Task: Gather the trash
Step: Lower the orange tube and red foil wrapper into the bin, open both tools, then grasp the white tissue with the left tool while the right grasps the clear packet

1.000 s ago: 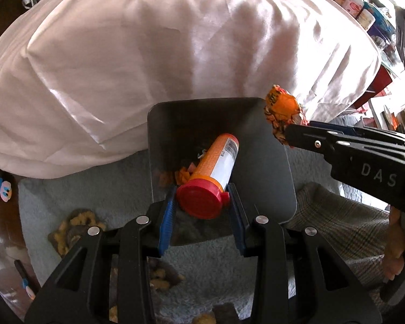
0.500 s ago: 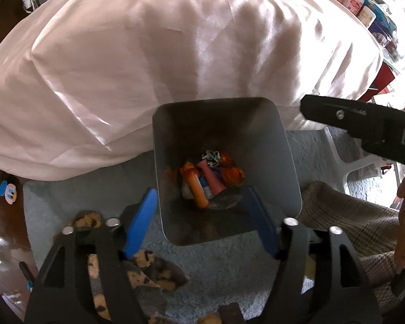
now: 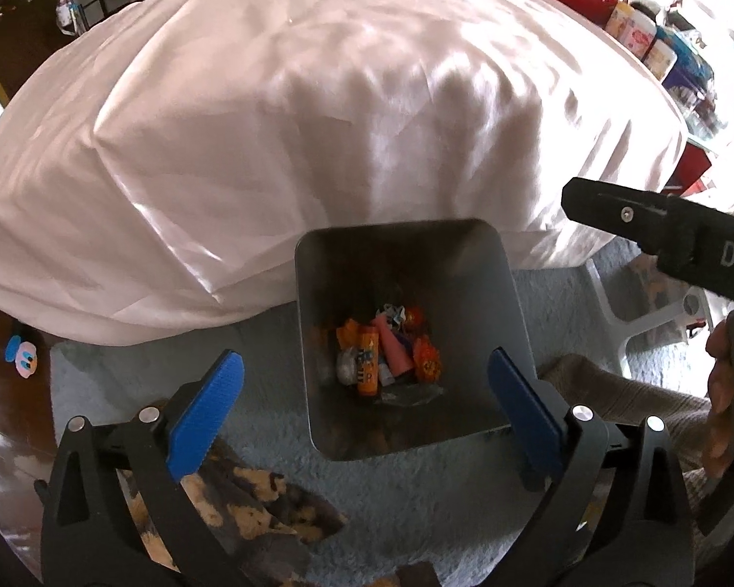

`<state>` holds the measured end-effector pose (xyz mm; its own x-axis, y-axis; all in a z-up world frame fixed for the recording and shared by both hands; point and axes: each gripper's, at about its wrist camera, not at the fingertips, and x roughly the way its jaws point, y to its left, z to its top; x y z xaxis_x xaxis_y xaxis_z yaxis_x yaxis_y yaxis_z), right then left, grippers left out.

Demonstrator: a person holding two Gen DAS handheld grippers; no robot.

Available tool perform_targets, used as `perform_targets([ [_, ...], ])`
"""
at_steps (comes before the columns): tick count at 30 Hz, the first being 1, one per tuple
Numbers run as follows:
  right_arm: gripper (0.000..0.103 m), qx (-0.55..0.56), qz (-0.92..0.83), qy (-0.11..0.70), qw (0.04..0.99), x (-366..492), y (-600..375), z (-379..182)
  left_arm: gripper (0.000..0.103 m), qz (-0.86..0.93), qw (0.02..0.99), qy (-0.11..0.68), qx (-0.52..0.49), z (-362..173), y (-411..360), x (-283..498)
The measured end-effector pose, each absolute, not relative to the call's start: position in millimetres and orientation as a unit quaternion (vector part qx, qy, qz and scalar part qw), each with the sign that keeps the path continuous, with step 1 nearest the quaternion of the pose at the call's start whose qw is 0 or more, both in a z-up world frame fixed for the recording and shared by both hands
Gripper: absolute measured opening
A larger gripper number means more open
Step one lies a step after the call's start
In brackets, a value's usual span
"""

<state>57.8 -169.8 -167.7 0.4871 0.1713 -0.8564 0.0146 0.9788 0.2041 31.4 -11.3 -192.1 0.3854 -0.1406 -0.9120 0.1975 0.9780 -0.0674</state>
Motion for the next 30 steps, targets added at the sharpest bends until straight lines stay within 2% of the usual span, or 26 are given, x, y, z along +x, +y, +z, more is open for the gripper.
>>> perform_targets([
  [9, 0.096, 0.155, 0.034, 0.481, 0.862, 64, -197, -146, 0.095, -0.095, 0.845, 0.526, -0.016, -163, 3, 43],
  [15, 0.096, 0.138, 0.011, 0.456, 0.879, 86, -213, -117, 0.095, -0.07, 0.854, 0.515, -0.028, -129, 17, 71],
  [22, 0.096, 0.109, -0.011, 0.438, 0.892, 141, -226, -82, 0.095, -0.057, 0.872, 0.486, 0.009, -93, 7, 127],
  [30, 0.096, 0.118, -0.028, 0.434, 0.893, 220, -236, -64, 0.095, -0.08, 0.885, 0.457, 0.028, -79, -17, 191],
])
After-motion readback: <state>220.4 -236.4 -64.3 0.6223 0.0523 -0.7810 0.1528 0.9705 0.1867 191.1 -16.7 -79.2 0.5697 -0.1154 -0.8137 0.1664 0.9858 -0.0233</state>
